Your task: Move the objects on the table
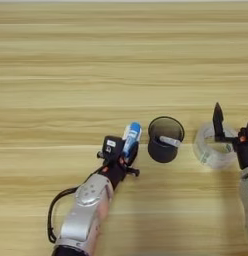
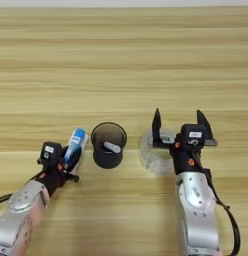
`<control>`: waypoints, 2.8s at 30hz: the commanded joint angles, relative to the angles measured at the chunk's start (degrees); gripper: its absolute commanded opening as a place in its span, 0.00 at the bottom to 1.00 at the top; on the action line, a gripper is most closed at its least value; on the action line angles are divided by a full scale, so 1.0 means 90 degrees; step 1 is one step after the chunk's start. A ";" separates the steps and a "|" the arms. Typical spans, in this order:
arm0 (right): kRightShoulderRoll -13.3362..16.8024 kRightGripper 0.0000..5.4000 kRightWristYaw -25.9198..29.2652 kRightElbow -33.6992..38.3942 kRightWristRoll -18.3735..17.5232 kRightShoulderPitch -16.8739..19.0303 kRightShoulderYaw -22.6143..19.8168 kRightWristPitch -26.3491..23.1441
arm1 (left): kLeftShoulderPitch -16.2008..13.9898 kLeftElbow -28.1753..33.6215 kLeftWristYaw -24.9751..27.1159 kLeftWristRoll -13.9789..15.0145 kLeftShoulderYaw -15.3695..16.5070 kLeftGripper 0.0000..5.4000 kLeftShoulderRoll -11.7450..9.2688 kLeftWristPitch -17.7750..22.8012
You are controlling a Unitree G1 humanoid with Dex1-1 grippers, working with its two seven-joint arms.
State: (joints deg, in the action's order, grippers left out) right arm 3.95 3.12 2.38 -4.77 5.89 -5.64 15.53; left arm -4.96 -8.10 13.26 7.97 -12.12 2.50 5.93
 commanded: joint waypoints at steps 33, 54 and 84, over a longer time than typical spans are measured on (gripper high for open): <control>-0.0015 1.00 0.0017 -0.0011 0.0001 -0.0085 0.0022 -0.0058 | 0.0167 -0.0825 -0.0350 -0.0113 -0.0587 0.50 0.0356 0.0047; -0.0019 1.00 0.0010 0.0035 0.0011 -0.0042 0.0063 -0.0062 | 0.0084 -0.0530 -0.0309 -0.0046 -0.0565 0.85 0.0281 -0.0093; -0.0028 1.00 -0.0003 0.0044 0.0021 -0.0035 0.0087 -0.0061 | 0.0507 -0.0165 -0.0190 -0.0313 0.0489 1.00 -0.0611 -0.0423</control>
State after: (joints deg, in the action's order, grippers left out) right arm 3.89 3.03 2.32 -4.70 5.50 -4.94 15.53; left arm -1.07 -8.47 11.86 6.61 -8.17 -1.99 3.02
